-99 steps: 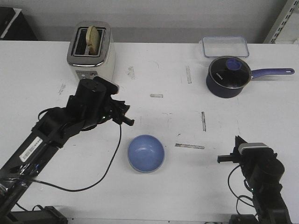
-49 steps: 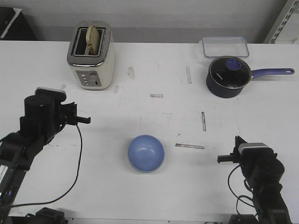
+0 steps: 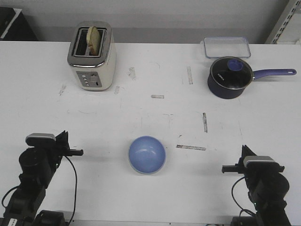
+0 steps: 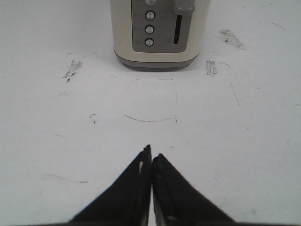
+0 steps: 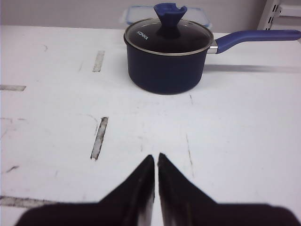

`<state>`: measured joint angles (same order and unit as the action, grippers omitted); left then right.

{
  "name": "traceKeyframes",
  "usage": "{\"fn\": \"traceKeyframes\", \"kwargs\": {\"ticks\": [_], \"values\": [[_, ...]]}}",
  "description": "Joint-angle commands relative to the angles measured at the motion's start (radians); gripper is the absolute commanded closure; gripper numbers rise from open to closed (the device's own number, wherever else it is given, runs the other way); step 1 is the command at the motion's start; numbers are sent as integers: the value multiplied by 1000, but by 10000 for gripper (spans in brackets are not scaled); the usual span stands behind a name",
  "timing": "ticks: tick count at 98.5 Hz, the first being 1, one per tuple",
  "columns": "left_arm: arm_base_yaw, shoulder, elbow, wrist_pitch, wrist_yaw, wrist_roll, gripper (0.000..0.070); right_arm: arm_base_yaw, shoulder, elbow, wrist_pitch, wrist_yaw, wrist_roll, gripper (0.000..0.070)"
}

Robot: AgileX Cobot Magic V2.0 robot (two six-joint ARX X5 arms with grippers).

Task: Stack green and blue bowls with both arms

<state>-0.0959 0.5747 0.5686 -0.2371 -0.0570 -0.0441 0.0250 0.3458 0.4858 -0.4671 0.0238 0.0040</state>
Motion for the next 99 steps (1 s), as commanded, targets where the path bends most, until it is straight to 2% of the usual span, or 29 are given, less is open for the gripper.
{"fn": "traceKeyframes", "kwargs": {"ticks": [1,27,99], "values": [[0,-21,-12,24,-3,-10,700,0,-36,0,11,3,-1,699],[-1,-72,-19,32,-3,-9,698,0,-137,0,19,-5,-1,699],[0,-246,-18,63,-3,-9,698,0,-137,0,18,3,-2,699]]}}
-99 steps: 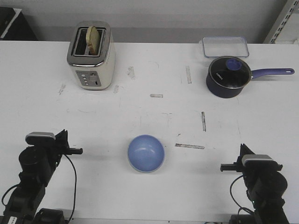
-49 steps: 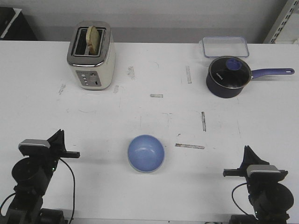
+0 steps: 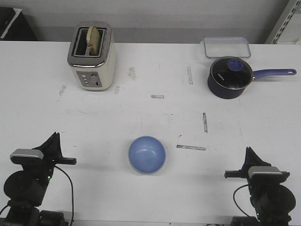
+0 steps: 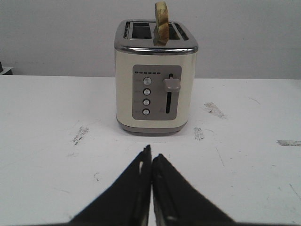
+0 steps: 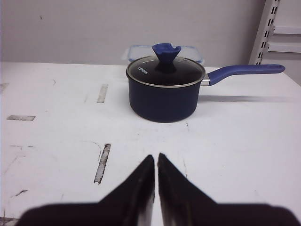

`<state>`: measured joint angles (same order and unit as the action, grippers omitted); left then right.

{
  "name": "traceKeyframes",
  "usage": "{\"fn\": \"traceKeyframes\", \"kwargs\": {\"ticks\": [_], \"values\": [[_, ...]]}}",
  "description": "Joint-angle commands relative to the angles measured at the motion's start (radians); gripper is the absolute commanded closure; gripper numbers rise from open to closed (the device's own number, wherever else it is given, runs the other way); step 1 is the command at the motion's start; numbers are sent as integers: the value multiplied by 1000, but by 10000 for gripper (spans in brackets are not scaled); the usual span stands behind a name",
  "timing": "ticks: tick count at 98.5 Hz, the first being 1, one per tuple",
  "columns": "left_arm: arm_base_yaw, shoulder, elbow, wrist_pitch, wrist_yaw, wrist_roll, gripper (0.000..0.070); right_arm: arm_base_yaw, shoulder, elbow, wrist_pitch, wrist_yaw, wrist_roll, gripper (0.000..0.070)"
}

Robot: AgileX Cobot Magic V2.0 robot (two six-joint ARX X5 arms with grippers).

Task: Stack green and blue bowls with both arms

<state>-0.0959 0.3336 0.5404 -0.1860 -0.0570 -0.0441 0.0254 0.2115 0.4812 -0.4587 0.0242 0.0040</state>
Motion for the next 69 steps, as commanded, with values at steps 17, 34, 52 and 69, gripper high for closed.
{"fn": "traceKeyframes", "kwargs": {"ticks": [17,34,52,69], "values": [[13,-65,-33,11,-3,-9,699,0,-3,4,10,3,-2,699],[70,-158,-164,37,18,10,699,0,-3,4,10,3,-2,699],[82,-266,-366,179,39,63,699,0,-3,4,10,2,-2,699],[81,-331,-531,285,39,63,699,0,-3,4,10,3,-2,699]]}}
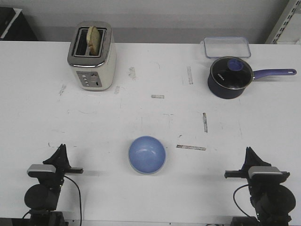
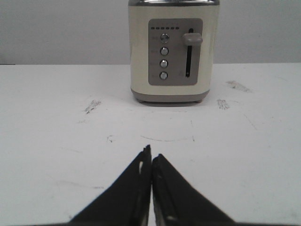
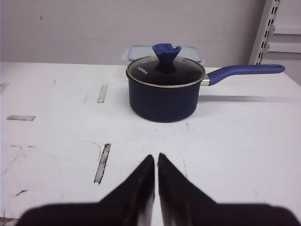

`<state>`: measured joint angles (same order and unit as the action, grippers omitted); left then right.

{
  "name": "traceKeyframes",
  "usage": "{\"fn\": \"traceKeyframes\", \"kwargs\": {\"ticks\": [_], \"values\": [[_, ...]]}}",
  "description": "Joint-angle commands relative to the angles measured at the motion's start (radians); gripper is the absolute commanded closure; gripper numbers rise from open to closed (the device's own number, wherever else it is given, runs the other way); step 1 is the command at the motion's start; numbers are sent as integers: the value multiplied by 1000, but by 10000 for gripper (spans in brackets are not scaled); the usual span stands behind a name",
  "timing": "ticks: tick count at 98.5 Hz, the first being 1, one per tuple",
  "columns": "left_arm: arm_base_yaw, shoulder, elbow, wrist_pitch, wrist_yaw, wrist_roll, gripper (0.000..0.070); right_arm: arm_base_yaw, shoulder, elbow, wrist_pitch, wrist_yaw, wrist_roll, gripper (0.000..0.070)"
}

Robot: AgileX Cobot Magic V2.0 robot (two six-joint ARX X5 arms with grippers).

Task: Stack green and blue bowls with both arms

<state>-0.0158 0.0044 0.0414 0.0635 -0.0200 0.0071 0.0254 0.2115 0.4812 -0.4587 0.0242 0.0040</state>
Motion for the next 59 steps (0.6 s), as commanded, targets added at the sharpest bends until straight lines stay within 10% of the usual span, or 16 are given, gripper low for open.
{"fn": "traceKeyframes", "kwargs": {"ticks": [1,59], "values": [[1,-2,-28,27,5,10,699,0,-3,4,10,2,-2,699],[0,-1,-28,19,17,8,699,0,-3,5,9,3,-2,699]]}}
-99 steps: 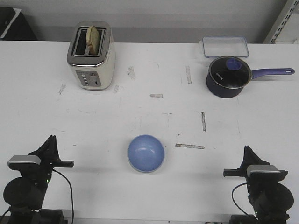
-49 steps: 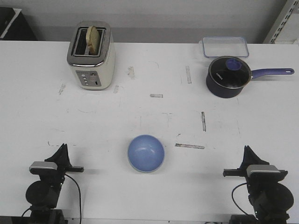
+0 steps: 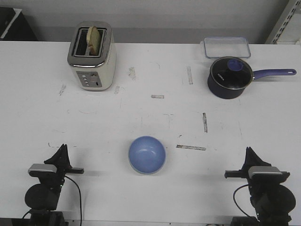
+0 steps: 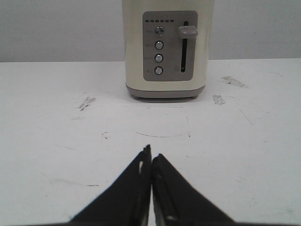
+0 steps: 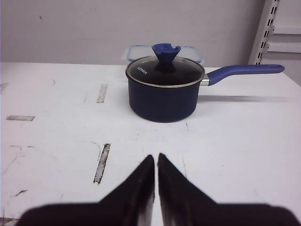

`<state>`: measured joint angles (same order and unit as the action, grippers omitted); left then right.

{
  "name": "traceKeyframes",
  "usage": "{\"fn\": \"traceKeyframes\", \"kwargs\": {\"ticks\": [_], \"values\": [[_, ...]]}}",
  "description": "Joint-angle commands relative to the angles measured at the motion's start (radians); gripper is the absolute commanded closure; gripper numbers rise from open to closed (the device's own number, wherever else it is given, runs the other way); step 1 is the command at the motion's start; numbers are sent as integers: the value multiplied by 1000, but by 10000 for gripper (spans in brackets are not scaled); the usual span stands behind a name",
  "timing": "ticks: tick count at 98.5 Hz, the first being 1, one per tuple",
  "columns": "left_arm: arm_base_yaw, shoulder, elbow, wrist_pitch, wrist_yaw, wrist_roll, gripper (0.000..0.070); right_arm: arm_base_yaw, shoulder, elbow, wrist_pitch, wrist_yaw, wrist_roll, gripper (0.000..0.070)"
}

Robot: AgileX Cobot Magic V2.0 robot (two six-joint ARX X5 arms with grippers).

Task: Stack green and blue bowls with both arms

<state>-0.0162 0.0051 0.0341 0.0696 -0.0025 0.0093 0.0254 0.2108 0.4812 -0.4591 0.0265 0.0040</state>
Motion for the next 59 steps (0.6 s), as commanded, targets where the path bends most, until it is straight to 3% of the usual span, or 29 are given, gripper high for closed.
{"fn": "traceKeyframes", "kwargs": {"ticks": [1,39,46,59], "values": [[0,-2,-21,13,-1,6,699,0,-2,5,10,0,-2,699],[0,-2,-21,13,-1,6,699,0,-2,4,11,0,-6,699],[0,-2,-21,13,-1,6,699,-10,-8,-11,43,2,-57,699],[0,-2,-21,13,-1,6,699,-38,-26,-82,141,-2,-57,699]]}}
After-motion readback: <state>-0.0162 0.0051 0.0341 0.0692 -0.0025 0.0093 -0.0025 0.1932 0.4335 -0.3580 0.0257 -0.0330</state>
